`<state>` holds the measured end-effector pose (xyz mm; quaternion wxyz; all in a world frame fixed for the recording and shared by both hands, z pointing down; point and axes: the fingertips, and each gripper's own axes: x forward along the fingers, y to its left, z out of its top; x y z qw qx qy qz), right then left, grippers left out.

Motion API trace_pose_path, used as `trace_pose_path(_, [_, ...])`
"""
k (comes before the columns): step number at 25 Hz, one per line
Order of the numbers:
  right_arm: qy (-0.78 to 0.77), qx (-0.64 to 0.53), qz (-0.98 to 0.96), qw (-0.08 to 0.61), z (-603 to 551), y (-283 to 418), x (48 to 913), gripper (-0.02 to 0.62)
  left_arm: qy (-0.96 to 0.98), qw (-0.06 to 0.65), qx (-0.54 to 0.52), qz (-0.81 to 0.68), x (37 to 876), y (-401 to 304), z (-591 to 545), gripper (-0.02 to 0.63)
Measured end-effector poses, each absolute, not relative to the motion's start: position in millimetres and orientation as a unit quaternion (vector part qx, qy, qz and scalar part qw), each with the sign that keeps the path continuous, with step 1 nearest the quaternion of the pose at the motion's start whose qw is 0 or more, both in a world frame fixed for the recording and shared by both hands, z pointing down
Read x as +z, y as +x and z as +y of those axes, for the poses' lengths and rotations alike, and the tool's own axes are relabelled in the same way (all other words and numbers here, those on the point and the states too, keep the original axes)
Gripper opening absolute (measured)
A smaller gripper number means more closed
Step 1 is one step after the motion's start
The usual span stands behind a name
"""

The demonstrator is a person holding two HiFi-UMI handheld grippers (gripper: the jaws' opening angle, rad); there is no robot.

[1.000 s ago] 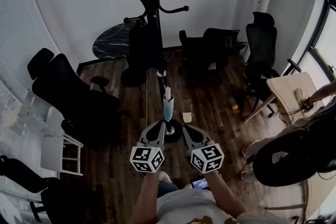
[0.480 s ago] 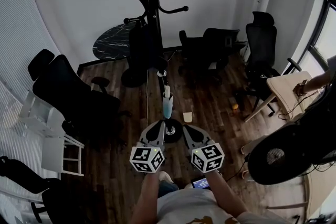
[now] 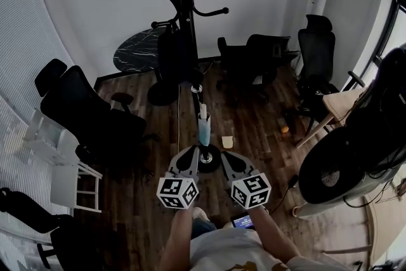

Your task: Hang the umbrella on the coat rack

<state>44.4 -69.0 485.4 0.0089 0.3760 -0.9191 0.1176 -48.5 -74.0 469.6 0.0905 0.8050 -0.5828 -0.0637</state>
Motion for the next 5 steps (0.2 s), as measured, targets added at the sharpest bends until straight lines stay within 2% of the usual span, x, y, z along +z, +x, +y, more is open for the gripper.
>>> trace_pose_path(5, [0.374, 0.116, -0.92, 0.009, -66.6, 42.9, 486.2, 0.011, 0.804, 0.092, -0.06, -0.585, 473.6, -49.1, -71.5, 0.02])
